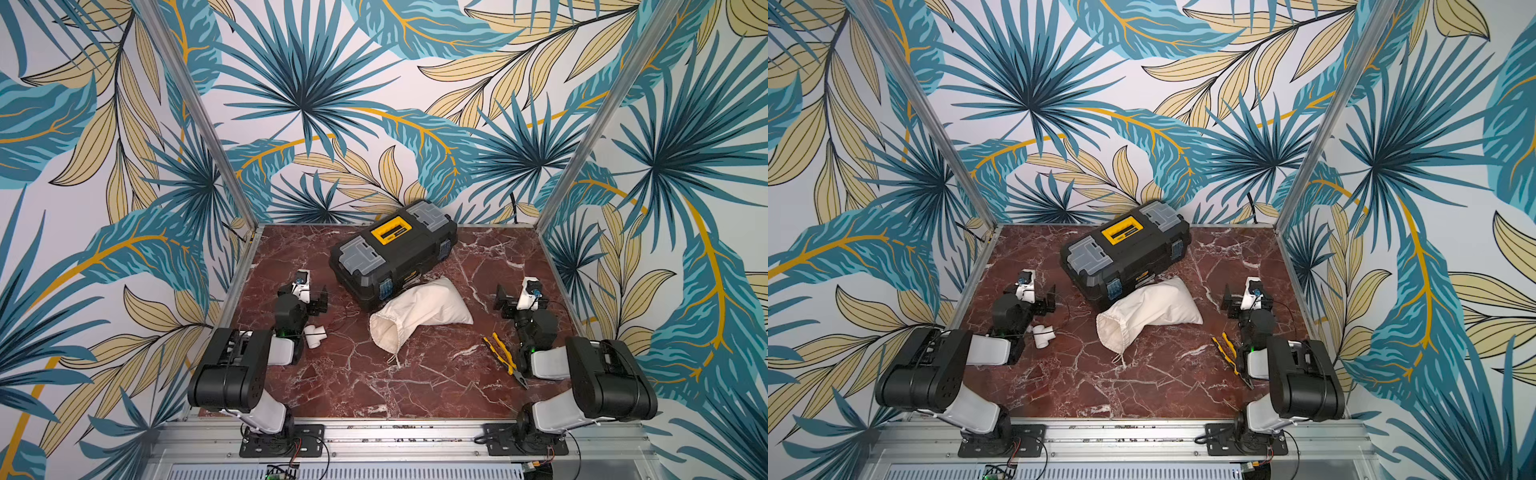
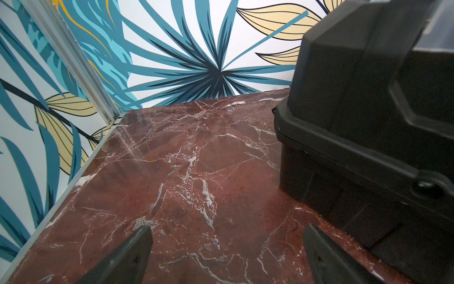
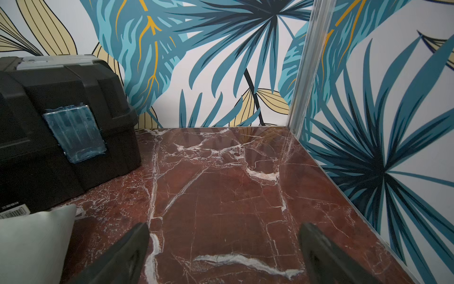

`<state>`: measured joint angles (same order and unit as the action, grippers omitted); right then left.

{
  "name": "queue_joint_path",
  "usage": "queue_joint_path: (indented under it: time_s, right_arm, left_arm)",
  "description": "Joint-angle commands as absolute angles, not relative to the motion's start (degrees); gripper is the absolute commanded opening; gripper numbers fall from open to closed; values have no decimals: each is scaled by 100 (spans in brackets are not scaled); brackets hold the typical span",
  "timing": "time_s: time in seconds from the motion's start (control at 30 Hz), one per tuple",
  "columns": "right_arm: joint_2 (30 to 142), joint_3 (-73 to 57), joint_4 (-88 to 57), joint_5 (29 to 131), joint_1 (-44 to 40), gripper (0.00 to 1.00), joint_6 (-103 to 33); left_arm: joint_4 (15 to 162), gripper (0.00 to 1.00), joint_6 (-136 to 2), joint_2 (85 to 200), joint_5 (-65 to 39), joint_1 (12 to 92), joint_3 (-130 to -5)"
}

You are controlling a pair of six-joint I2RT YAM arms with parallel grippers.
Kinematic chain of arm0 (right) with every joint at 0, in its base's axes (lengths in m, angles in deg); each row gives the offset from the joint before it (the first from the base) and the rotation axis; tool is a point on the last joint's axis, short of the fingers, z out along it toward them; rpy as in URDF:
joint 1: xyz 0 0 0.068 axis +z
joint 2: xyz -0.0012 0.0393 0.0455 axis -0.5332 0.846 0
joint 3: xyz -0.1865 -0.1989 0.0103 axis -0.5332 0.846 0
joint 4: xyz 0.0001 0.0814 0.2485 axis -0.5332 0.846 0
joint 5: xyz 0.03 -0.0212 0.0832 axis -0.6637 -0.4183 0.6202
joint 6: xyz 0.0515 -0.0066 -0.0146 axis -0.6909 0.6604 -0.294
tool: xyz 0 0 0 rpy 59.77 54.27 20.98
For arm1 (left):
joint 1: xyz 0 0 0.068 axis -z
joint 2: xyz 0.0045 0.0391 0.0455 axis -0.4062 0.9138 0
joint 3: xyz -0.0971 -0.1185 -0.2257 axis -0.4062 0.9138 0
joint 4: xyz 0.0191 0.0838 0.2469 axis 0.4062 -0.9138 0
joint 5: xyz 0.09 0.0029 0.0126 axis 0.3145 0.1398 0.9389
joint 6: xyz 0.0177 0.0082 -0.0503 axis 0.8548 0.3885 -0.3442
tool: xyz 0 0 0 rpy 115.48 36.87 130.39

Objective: Close the soil bag
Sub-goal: Adjust the soil bag at the center of the board.

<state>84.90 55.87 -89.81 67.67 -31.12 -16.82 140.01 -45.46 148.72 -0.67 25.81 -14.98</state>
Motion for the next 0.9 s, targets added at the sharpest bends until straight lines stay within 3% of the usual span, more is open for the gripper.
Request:
queue_joint_path:
  time_s: [0.0, 0.53, 0.67, 0.87]
  right_arm:
    - [8508, 5595, -9150, 6823, -3132, 99, -1730]
    - [8399, 5462, -8870, 6626, -3160, 99, -1836]
    - [7953, 4301, -6409, 6043, -3159, 99, -2195]
    - [8105, 2522, -3146, 6371, -3157, 99, -2930]
  left_arm:
    - [14018, 100, -4507, 14817, -107, 2596, -1547]
    - [13963, 100, -4551, 14816, -3, 2588, -1571]
    - [13403, 100, -4593, 14566, 109, 2588, -1763]
    - [11812, 100, -5114, 13525, 889, 2575, -2033]
